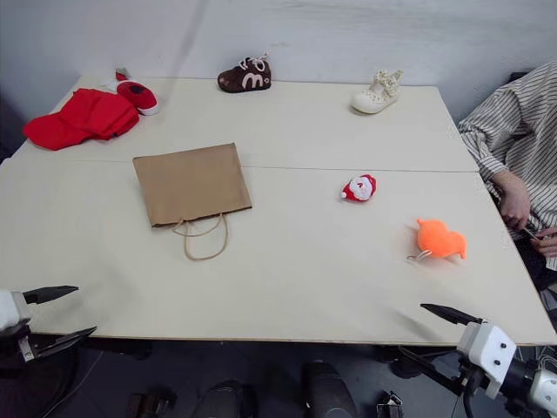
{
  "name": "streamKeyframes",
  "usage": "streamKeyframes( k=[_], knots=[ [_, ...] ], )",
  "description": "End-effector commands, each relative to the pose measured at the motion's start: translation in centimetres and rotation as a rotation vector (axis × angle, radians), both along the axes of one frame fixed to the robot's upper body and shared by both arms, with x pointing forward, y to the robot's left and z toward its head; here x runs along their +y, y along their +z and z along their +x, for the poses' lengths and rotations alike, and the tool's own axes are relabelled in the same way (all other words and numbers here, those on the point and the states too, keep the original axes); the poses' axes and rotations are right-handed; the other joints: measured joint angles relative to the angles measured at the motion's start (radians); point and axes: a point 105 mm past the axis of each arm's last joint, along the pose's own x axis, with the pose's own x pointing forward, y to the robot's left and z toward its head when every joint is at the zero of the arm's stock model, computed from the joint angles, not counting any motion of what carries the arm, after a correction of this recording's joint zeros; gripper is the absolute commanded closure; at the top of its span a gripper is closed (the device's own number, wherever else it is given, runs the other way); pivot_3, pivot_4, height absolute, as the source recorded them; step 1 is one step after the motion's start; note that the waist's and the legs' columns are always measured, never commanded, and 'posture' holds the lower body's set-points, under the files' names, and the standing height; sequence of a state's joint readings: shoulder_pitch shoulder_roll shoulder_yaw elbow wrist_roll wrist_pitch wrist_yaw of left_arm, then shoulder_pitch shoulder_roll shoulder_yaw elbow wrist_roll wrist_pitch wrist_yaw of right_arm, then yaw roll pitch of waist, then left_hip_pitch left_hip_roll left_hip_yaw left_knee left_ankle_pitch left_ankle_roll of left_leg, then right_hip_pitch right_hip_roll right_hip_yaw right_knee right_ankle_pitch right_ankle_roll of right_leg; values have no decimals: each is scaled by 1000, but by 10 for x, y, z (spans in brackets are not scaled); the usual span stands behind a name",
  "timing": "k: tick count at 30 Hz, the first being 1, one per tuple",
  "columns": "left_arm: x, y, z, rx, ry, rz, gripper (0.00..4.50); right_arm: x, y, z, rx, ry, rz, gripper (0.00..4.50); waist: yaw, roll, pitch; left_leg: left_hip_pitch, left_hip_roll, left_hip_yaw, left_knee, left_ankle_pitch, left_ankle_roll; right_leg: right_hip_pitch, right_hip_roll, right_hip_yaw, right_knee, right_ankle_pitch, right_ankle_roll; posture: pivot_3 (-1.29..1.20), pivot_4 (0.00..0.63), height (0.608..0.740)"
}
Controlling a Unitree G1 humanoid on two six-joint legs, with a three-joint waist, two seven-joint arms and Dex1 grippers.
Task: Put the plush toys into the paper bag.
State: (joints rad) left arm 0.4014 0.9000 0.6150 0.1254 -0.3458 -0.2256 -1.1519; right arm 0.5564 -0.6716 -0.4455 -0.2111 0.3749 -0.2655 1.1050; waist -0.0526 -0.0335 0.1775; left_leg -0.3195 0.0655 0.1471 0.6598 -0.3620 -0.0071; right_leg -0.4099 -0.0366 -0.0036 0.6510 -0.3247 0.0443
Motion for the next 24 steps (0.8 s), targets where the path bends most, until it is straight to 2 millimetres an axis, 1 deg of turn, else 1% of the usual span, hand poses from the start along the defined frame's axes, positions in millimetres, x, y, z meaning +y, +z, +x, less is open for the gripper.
streamKeyframes(
  k=[1,3,5,7,10,12,13,14,17,19,21,22,24],
  knots=[
    [-6,11,2,-16,-33,-10,21,11,4,8,-52,6,39,0,-1,0,0,0,0,0,-1,0,-1,0,0,0,0,0,0,0,150,740],
    [-11,15,5,1,-40,-54,21,18,11,16,-79,-10,95,0,-3,0,0,0,0,0,-1,2,-3,-1,0,0,1,-1,-1,0,150,740],
    [-27,30,17,21,-70,-167,21,37,27,29,-139,-6,184,0,-1,1,1,0,0,0,-1,2,-3,-1,0,0,2,-1,-1,0,150,740],
    [-45,44,39,0,-89,-228,21,57,48,42,-207,-4,298,0,4,1,0,0,0,-1,-1,2,-2,-1,0,-1,3,-1,-1,0,150,740],
    [-68,56,71,-87,-123,-223,21,78,68,55,-278,1,377,0,17,5,1,0,-2,-3,0,3,-5,-1,-2,-2,6,0,-1,0,150,740],
    [-85,56,91,-123,-161,-182,21,92,77,62,-311,23,401,0,25,5,1,0,-2,-3,0,6,-5,-2,-1,-2,6,0,-1,0,150,740],
    [-92,52,103,-134,-164,-150,21,97,79,66,-322,27,413,0,24,5,1,0,-2,-2,0,8,-9,-2,0,-2,6,0,-1,0,150,740],
    [-97,49,112,-141,-169,-122,21,102,81,70,-329,31,419,0,25,5,1,-1,-2,-2,0,8,-9,-2,1,-1,6,0,-1,0,150,740],
    [-111,38,137,-170,-217,-19,21,110,83,78,-344,37,429,0,24,5,1,-5,0,0,4,8,-8,-5,5,0,5,0,0,0,150,740],
    [-121,34,148,-175,-247,-3,21,113,83,81,-349,42,426,0,22,4,0,-6,1,1,5,8,-8,-7,6,2,5,0,0,0,150,740],
    [-126,37,158,-206,-251,-1,402,113,83,82,-350,37,429,0,23,3,0,-11,1,3,6,8,-8,-12,7,3,7,0,0,0,150,740],
    [-130,38,161,-214,-263,-8,563,112,83,82,-352,34,426,0,22,3,0,-16,1,4,8,8,-8,-17,7,4,9,0,1,0,150,740],
    [-142,40,166,-216,-311,-27,1134,109,79,81,-350,16,410,0,25,3,0,-18,2,5,9,8,-8,-20,8,5,10,0,1,0,150,740]
  ],
)
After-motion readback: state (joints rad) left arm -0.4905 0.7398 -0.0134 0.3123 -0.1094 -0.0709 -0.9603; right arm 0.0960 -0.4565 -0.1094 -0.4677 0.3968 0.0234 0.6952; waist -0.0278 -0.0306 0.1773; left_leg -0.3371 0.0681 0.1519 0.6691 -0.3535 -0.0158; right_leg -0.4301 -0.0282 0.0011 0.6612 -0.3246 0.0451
